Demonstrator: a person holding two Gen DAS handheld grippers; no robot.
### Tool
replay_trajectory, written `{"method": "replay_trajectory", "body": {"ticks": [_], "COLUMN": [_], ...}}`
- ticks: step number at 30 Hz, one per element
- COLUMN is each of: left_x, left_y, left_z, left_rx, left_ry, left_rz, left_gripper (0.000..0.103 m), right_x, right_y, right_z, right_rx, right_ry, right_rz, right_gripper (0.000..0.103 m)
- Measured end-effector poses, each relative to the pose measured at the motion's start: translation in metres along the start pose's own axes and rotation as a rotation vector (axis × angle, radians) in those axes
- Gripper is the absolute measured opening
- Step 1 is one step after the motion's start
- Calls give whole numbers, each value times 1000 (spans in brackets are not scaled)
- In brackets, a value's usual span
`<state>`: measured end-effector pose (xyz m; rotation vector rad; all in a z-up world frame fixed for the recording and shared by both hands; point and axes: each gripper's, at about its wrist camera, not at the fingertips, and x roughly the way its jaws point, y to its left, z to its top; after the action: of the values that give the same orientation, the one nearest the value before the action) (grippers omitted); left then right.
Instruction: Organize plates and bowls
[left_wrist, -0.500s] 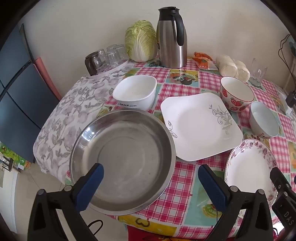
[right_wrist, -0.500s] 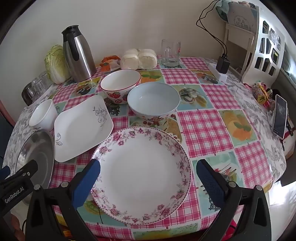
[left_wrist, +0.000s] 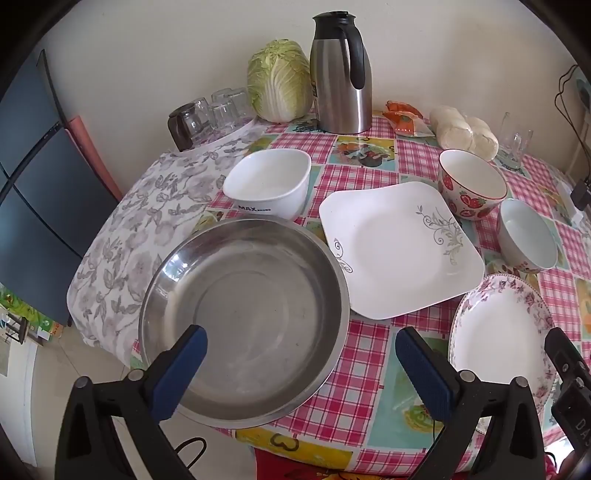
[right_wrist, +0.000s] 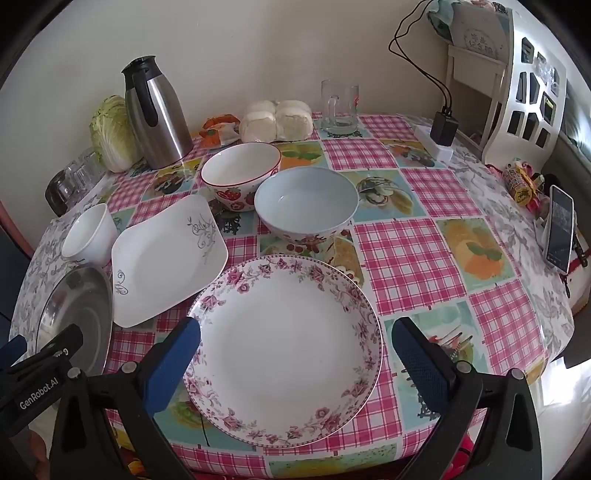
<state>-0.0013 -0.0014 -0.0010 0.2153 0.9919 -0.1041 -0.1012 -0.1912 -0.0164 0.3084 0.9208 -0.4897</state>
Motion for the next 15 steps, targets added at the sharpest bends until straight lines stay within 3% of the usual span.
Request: {"method": "replay_trajectory", "body": {"ticks": [15], "left_x": [1], "left_y": [2], "left_z": [-2], "left_rx": [6], "left_ry": [0], "left_rz": [-1], "left_gripper": [103], "right_x": [-2], "right_y": [0], "right_z": [-1], "right_rx": [6], "right_ry": [0], "right_rz": [8], "right_gripper": [103]}}
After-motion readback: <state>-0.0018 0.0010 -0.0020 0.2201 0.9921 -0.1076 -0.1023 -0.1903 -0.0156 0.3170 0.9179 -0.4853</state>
